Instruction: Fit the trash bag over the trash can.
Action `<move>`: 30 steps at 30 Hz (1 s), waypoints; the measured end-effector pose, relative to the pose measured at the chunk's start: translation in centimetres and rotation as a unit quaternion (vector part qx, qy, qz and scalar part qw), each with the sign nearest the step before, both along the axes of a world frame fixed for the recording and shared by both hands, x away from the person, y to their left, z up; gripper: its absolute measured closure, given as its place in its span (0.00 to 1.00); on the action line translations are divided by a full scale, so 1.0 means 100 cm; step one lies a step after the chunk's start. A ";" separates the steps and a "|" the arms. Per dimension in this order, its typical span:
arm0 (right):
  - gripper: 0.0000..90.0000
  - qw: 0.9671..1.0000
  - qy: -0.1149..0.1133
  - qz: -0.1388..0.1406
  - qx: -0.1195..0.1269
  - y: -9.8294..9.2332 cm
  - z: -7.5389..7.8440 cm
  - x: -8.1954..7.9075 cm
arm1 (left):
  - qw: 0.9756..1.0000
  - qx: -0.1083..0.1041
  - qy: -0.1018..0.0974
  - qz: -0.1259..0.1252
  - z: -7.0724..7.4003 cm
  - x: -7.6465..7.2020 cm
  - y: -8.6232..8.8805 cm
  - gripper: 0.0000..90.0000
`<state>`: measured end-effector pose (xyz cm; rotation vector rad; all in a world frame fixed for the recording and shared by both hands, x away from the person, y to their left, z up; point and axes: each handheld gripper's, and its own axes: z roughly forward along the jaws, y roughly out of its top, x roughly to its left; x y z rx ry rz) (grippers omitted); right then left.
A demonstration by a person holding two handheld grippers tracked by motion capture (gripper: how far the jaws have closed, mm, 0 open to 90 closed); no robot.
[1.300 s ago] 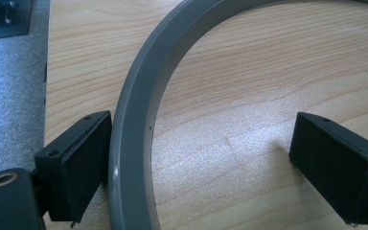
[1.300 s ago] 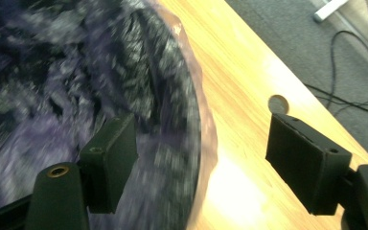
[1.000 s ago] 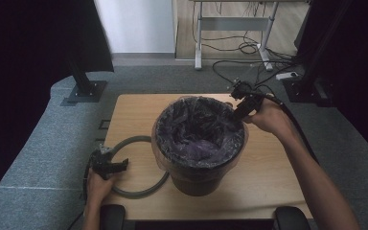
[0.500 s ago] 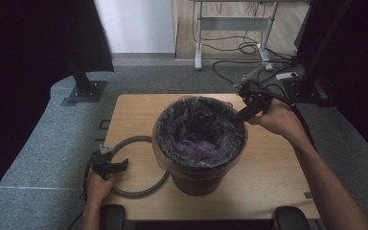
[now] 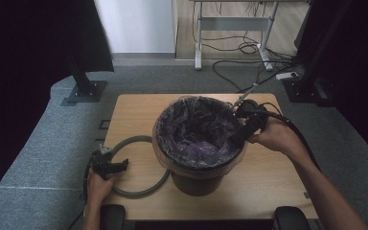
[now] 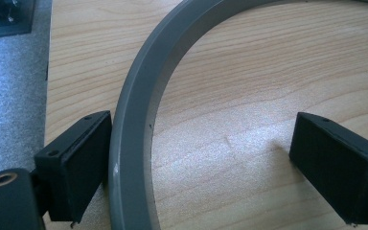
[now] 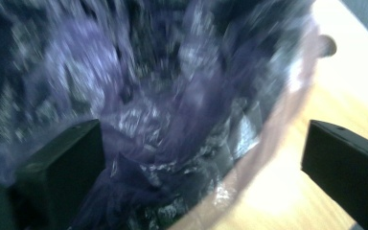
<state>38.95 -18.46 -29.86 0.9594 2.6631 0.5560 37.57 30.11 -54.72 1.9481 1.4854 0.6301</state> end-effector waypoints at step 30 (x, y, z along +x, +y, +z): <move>0.00 0.986 -0.098 -0.054 0.127 -0.111 -0.047 -0.007 | 1.000 0.001 0.000 -0.013 0.000 -0.005 0.002 0.09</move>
